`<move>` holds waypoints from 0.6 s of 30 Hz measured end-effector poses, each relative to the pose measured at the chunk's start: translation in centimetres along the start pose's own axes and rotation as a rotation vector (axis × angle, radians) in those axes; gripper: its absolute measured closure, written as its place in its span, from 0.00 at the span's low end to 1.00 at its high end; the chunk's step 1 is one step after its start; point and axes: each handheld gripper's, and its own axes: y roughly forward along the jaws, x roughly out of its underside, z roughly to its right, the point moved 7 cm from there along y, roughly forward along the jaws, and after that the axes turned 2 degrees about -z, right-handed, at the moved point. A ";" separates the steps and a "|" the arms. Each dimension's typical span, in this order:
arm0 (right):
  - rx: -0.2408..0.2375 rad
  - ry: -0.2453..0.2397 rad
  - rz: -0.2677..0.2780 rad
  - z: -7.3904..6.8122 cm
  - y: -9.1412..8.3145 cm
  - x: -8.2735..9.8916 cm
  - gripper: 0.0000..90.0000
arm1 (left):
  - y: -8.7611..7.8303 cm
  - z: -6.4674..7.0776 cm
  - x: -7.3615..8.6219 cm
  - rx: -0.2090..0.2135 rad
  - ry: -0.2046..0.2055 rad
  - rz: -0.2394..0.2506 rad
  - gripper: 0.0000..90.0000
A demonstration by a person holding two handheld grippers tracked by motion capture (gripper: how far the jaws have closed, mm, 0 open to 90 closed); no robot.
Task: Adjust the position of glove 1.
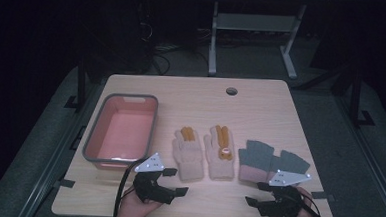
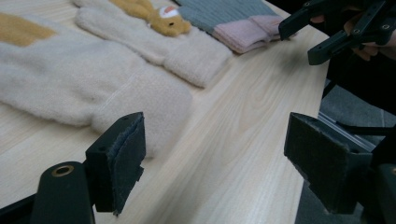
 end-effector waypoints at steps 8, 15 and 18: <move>-0.011 -0.015 -0.008 0.0 0.4 -0.9 0.35 | 0.2 -0.3 0.1 0.002 0.005 -0.006 0.23; -0.019 -0.045 -0.045 0.1 0.9 -3.3 0.34 | 0.1 0.0 0.0 -0.018 0.034 -0.011 0.23; -0.025 -0.046 -0.062 0.5 1.0 -4.2 0.34 | 0.0 0.1 0.0 -0.025 0.042 -0.009 0.23</move>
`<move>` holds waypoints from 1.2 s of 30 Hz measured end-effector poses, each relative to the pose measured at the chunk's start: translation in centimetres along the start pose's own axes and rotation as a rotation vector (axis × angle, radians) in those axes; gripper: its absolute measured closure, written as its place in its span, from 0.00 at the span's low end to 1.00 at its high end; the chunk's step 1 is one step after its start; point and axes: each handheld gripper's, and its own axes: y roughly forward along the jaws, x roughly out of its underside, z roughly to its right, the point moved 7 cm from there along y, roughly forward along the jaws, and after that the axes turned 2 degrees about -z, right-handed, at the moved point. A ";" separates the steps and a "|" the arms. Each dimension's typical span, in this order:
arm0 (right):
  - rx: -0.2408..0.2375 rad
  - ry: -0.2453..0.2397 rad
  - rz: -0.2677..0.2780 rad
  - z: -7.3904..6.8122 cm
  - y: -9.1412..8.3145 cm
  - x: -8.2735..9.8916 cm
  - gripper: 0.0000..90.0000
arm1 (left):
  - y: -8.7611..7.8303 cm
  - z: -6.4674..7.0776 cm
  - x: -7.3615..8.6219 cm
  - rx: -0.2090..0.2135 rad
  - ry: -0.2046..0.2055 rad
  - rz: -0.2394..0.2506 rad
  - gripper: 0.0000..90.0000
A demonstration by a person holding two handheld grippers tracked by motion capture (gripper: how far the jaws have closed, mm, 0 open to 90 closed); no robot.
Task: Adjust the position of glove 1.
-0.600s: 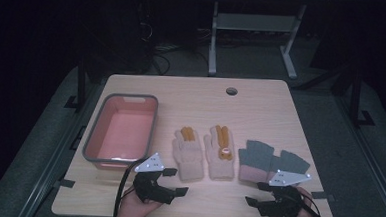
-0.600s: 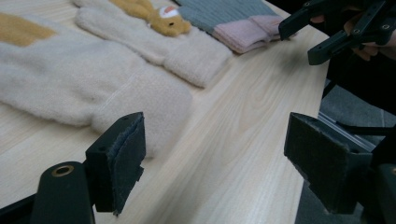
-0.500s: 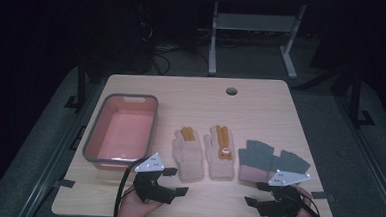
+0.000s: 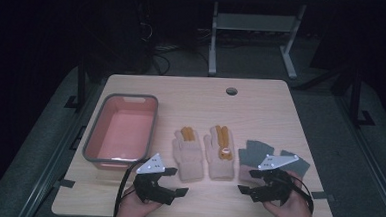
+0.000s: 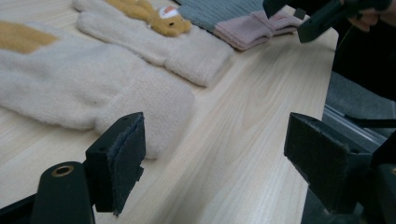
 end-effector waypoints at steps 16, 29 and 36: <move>-0.008 -0.047 -0.078 0.9 0.4 -5.1 0.31 | 0.1 0.1 -0.2 0.034 -0.019 0.022 0.23; -0.023 -0.126 -0.175 1.7 2.5 -9.6 0.36 | -0.1 0.2 -0.2 0.025 -0.015 0.016 0.23; -0.004 -0.145 -0.246 2.8 4.5 -10.9 0.44 | 0.1 0.5 -0.2 0.027 0.001 0.010 0.23</move>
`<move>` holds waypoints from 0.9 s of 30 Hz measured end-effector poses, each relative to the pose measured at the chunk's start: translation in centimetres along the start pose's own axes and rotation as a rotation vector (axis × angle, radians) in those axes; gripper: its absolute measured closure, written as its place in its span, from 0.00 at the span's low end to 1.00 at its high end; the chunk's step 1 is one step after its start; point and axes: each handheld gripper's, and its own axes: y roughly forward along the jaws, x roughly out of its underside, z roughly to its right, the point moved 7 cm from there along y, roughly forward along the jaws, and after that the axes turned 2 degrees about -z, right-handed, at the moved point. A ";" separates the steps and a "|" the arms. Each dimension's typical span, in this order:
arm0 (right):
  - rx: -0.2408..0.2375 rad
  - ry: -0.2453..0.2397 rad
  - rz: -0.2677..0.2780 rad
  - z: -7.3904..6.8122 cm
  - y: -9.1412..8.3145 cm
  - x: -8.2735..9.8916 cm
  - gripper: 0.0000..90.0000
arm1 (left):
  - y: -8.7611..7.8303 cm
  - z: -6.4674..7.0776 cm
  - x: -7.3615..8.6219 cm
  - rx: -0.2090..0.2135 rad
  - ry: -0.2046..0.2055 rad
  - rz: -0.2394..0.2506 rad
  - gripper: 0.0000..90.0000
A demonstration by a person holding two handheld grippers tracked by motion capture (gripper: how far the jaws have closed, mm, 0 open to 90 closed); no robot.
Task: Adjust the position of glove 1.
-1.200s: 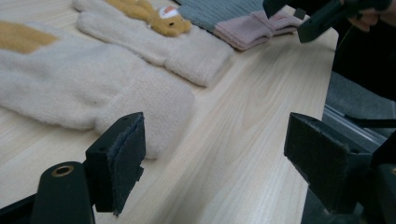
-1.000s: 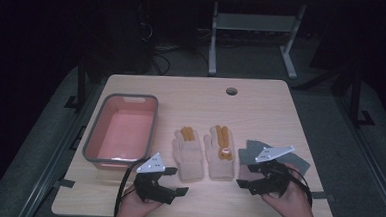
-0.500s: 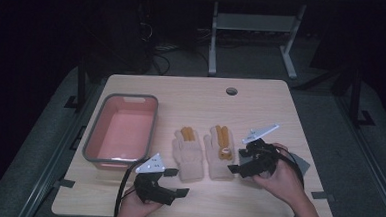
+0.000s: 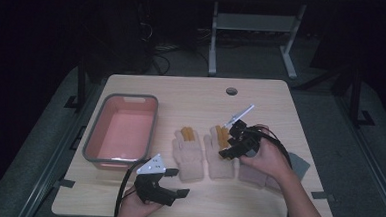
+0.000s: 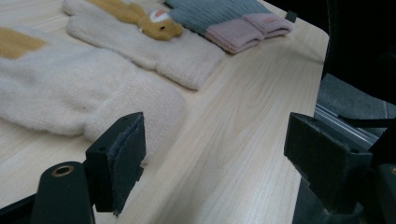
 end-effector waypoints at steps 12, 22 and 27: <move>-0.010 0.031 -0.126 1.4 3.9 0.3 0.47 | -0.3 -0.2 -0.1 -0.003 0.001 0.008 0.23; 0.069 0.016 -0.201 1.8 5.5 0.8 0.58 | -0.5 -0.2 -0.2 0.002 -0.010 0.016 0.23; 0.080 0.024 -0.224 2.0 6.0 0.9 0.60 | -0.6 -0.3 -0.2 -0.002 -0.008 0.018 0.23</move>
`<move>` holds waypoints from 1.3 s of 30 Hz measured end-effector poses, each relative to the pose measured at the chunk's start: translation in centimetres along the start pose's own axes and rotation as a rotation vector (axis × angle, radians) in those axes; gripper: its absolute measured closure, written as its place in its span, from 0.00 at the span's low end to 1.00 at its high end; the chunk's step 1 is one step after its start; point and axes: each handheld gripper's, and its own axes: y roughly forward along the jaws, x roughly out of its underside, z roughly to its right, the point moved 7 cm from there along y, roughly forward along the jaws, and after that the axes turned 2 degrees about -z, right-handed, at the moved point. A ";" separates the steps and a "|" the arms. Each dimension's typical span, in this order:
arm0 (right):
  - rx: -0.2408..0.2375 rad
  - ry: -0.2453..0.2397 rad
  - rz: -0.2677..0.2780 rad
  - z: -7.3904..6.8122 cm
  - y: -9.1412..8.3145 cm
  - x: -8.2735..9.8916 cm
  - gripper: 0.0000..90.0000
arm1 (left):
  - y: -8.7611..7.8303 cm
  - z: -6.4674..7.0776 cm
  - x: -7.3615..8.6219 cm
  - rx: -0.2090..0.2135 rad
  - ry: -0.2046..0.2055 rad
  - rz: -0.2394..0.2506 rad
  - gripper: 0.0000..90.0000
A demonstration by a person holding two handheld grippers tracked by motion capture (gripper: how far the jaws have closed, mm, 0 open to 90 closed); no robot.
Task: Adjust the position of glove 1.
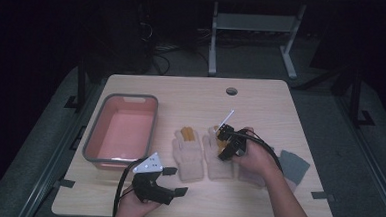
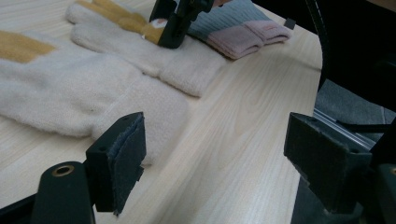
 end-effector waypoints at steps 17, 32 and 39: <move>-0.010 0.046 0.053 -0.3 -1.0 0.5 0.75 | -0.1 -0.1 -0.1 -0.015 0.009 0.010 0.23; -0.022 0.043 0.114 -0.6 -4.1 0.6 0.76 | -0.5 -0.4 -0.2 -0.027 -0.004 0.022 0.23; -0.020 0.037 0.142 -0.9 -5.6 0.5 0.75 | -0.6 -0.4 -0.3 -0.030 -0.009 0.032 0.23</move>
